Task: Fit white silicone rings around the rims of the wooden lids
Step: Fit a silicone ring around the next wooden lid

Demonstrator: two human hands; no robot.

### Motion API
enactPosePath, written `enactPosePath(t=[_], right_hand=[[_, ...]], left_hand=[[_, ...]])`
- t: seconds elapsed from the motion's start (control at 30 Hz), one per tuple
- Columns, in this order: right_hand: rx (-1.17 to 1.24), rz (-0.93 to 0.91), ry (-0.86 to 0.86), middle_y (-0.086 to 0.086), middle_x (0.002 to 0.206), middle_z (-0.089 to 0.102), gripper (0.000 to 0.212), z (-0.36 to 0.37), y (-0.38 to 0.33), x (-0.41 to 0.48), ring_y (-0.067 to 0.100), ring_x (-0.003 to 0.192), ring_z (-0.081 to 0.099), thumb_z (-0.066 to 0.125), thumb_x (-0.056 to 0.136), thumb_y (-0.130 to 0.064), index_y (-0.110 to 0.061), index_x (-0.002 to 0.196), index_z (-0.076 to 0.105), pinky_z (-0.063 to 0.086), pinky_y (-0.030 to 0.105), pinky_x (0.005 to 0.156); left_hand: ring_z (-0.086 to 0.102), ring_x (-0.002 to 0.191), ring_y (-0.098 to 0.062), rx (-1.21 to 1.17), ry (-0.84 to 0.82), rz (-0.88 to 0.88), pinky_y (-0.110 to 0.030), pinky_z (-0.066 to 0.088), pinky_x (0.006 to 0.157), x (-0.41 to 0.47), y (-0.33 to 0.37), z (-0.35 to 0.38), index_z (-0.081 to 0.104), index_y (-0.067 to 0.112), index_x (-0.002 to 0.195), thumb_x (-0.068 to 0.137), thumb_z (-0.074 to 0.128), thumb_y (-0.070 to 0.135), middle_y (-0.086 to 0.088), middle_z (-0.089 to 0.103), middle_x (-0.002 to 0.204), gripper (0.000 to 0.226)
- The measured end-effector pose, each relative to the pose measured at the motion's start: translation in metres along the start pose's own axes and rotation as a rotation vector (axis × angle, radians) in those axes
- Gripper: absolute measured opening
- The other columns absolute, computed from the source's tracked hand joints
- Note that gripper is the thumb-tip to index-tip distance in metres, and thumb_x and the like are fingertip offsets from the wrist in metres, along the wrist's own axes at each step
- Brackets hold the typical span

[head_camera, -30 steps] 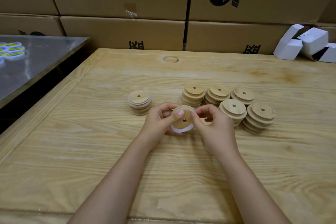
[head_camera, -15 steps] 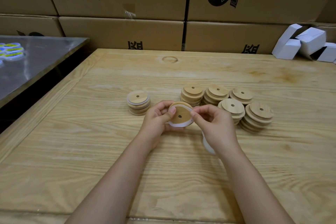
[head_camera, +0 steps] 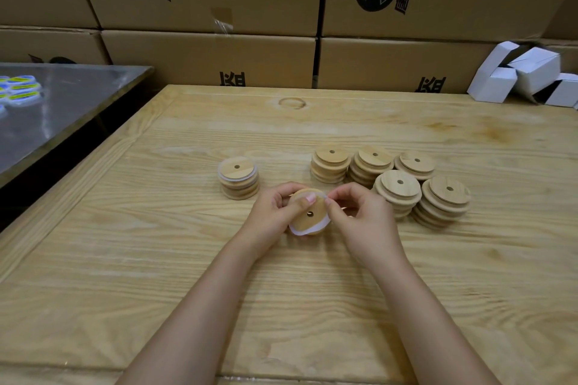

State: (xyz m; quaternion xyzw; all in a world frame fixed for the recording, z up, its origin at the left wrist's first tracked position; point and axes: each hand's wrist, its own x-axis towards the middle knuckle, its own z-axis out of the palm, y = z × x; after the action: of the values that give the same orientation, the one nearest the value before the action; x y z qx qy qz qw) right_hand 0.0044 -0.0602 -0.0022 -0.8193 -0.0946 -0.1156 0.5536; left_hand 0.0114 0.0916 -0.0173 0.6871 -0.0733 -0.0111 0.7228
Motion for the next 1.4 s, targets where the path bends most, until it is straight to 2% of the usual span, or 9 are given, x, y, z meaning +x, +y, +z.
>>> enactPosePath(t=[0.17,0.23,0.37,0.53,0.63,0.83,1.03,1.23,1.4], right_hand=[[-0.048,0.011,0.009,-0.012,0.073,0.066,0.009,0.000,-0.002,-0.001,0.001,0.070,0.061,0.067,0.081,-0.021,-0.027,0.076,0.063,0.048,0.022,0.065],[-0.072,0.000,0.014,-0.013,0.074,0.067,0.006,0.001,-0.003,-0.001,0.001,0.072,0.061,0.068,0.081,-0.023,-0.026,0.077,0.064,0.049,0.023,0.066],[-0.035,0.028,0.043,-0.012,0.071,0.068,0.010,0.000,-0.001,0.000,-0.001,0.069,0.062,0.070,0.081,-0.020,-0.026,0.073,0.065,0.051,0.020,0.065],[0.102,0.087,0.074,-0.015,0.069,0.069,0.021,0.002,0.002,0.003,0.001,0.070,0.065,0.073,0.078,-0.013,-0.028,0.066,0.065,0.051,0.021,0.070],[0.171,0.093,0.082,-0.013,0.072,0.070,0.023,0.002,0.003,0.003,0.004,0.074,0.067,0.074,0.077,-0.009,-0.027,0.065,0.066,0.052,0.023,0.074],[0.184,0.064,0.071,-0.009,0.081,0.071,0.018,0.000,-0.003,0.002,0.005,0.079,0.068,0.073,0.078,-0.009,-0.024,0.069,0.067,0.053,0.024,0.076],[0.012,-0.038,0.094,-0.014,0.082,0.069,0.010,0.001,-0.009,-0.002,0.005,0.084,0.064,0.071,0.081,-0.013,-0.022,0.077,0.068,0.051,0.025,0.080],[-0.089,-0.097,0.143,-0.008,0.078,0.068,0.002,0.002,-0.008,-0.004,0.010,0.080,0.061,0.066,0.082,-0.011,-0.013,0.081,0.067,0.047,0.023,0.075],[-0.167,-0.147,0.153,-0.007,0.078,0.067,0.001,0.004,-0.008,-0.005,0.008,0.079,0.060,0.067,0.083,-0.014,-0.014,0.082,0.067,0.044,0.019,0.073]], left_hand=[[0.063,0.064,-0.030,-0.031,0.055,0.041,-0.051,0.054,0.056,0.000,-0.001,0.001,0.064,0.009,0.091,0.090,0.058,0.009,-0.016,0.065,0.073,0.006],[0.060,0.065,-0.027,-0.025,0.083,0.065,-0.045,0.053,0.058,0.001,-0.002,0.001,0.063,0.009,0.091,0.091,0.056,0.006,-0.015,0.064,0.072,0.008],[0.061,0.061,-0.008,-0.038,0.074,0.089,-0.022,0.049,0.053,0.002,-0.003,-0.001,0.063,0.013,0.091,0.090,0.055,0.005,0.003,0.067,0.069,0.012],[0.061,0.077,-0.007,-0.065,0.080,0.118,-0.025,0.049,0.069,0.004,-0.002,0.002,0.061,0.016,0.094,0.089,0.053,-0.002,0.002,0.066,0.083,0.020],[0.058,0.084,-0.014,-0.106,0.074,0.124,-0.030,0.047,0.075,0.005,-0.003,0.003,0.060,0.014,0.095,0.089,0.050,-0.003,-0.003,0.063,0.089,0.021],[0.063,0.077,-0.011,-0.266,0.089,0.073,-0.028,0.055,0.069,0.007,-0.007,0.003,0.062,0.014,0.094,0.089,0.050,-0.002,0.003,0.068,0.082,0.020],[0.066,0.074,-0.007,-0.310,0.055,0.059,-0.028,0.056,0.063,0.006,-0.008,0.002,0.059,0.013,0.094,0.088,0.050,0.003,0.005,0.070,0.077,0.015],[0.066,0.069,-0.011,-0.117,0.026,0.073,-0.031,0.055,0.060,0.002,-0.004,0.003,0.060,0.015,0.096,0.078,0.062,0.021,0.001,0.072,0.076,0.020],[0.065,0.070,-0.014,-0.015,0.094,0.113,-0.041,0.053,0.070,0.002,-0.003,0.006,0.064,0.016,0.095,0.087,0.059,0.013,0.000,0.072,0.074,0.009]])
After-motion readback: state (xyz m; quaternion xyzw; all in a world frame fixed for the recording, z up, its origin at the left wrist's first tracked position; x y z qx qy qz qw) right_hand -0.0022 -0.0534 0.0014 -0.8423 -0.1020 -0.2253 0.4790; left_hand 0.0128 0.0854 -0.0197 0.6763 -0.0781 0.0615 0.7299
